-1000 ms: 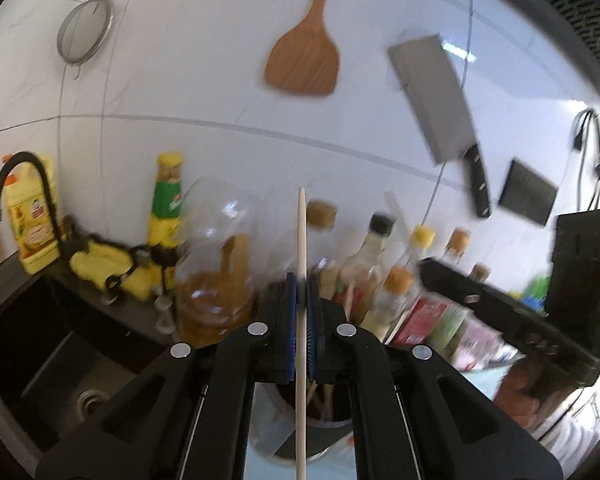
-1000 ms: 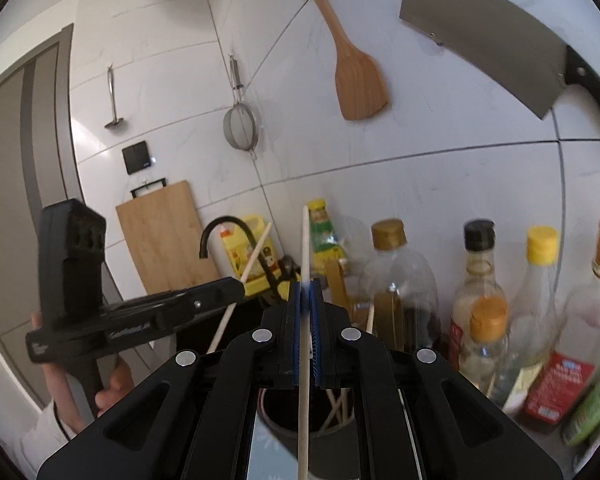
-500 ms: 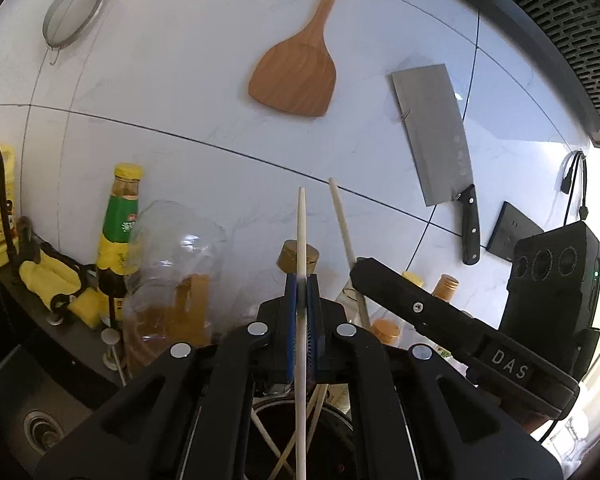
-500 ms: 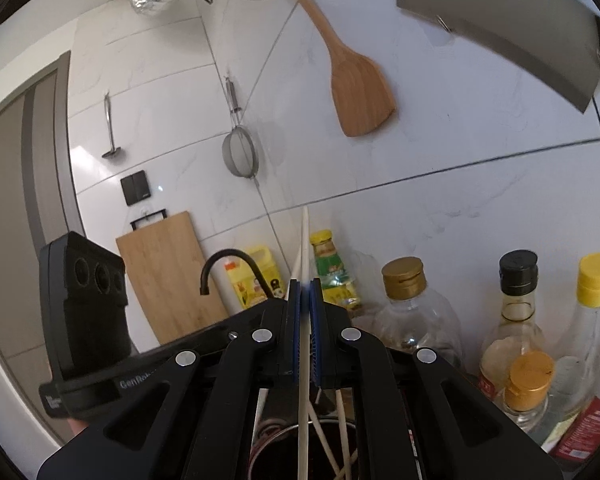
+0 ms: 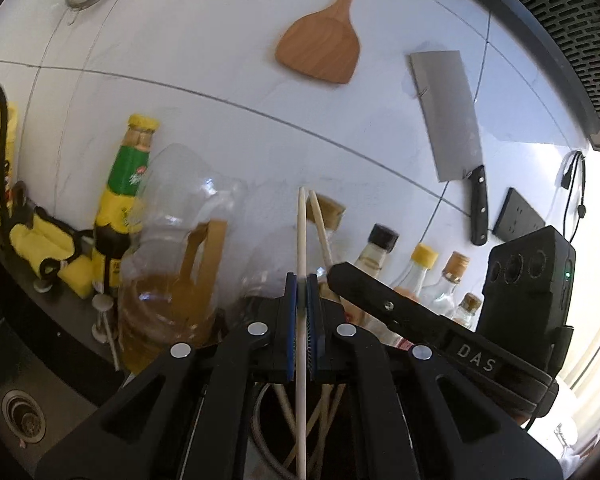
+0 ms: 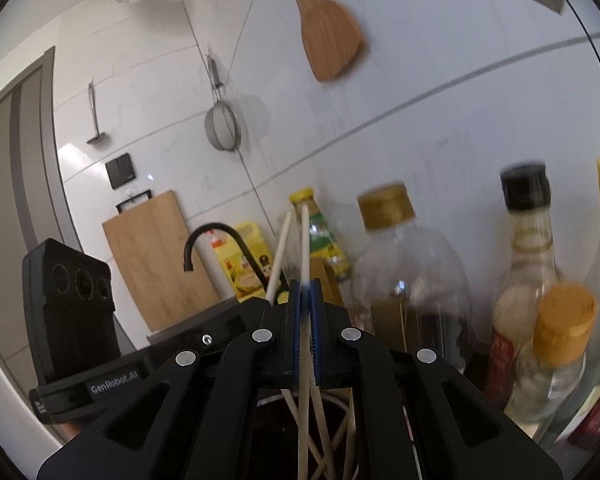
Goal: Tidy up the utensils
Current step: 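Open both tools to drop the chopsticks into the holder, then move both open tools back down toward the remaining chopsticks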
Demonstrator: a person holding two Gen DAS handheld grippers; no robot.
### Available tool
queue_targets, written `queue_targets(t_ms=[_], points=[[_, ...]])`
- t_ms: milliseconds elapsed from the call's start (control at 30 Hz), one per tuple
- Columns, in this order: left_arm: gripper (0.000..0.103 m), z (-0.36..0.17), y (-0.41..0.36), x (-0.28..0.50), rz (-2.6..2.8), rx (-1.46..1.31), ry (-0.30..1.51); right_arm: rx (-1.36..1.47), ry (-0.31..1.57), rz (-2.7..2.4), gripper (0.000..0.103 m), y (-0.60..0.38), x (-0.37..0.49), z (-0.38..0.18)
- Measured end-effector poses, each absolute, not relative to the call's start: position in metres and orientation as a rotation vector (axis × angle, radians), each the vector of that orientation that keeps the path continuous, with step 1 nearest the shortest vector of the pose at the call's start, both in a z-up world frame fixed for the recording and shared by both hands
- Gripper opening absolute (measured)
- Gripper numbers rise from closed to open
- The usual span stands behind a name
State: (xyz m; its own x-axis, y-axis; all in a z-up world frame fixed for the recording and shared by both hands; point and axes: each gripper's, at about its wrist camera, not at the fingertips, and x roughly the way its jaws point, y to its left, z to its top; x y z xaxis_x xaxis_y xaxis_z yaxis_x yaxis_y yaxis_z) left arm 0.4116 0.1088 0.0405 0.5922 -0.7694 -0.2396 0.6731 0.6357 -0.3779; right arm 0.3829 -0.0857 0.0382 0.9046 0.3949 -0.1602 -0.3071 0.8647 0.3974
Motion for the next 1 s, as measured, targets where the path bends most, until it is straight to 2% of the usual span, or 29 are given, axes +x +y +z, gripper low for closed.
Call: queue_targets(t_ms=[300, 567, 933, 1000], points=[[0.005, 0.034, 0.125, 0.394, -0.839, -0.276, 0.405, 0.268, 0.312, 0.35, 0.005, -0.072, 0.363, 0.021], [0.005, 0.051, 0.117, 0.363, -0.786, -0.123, 0.393, 0.2, 0.349, 0.34, 0.007, -0.071, 0.338, 0.02], [0.005, 0.053, 0.122, 0.342, -0.734, -0.04, 0.483, 0.076, 0.406, 0.294, 0.008, -0.066, 0.3, 0.031], [0.015, 0.053, 0.124, 0.337, -0.718, -0.017, 0.492, 0.054, 0.411, 0.284, 0.008, -0.066, 0.295, 0.034]])
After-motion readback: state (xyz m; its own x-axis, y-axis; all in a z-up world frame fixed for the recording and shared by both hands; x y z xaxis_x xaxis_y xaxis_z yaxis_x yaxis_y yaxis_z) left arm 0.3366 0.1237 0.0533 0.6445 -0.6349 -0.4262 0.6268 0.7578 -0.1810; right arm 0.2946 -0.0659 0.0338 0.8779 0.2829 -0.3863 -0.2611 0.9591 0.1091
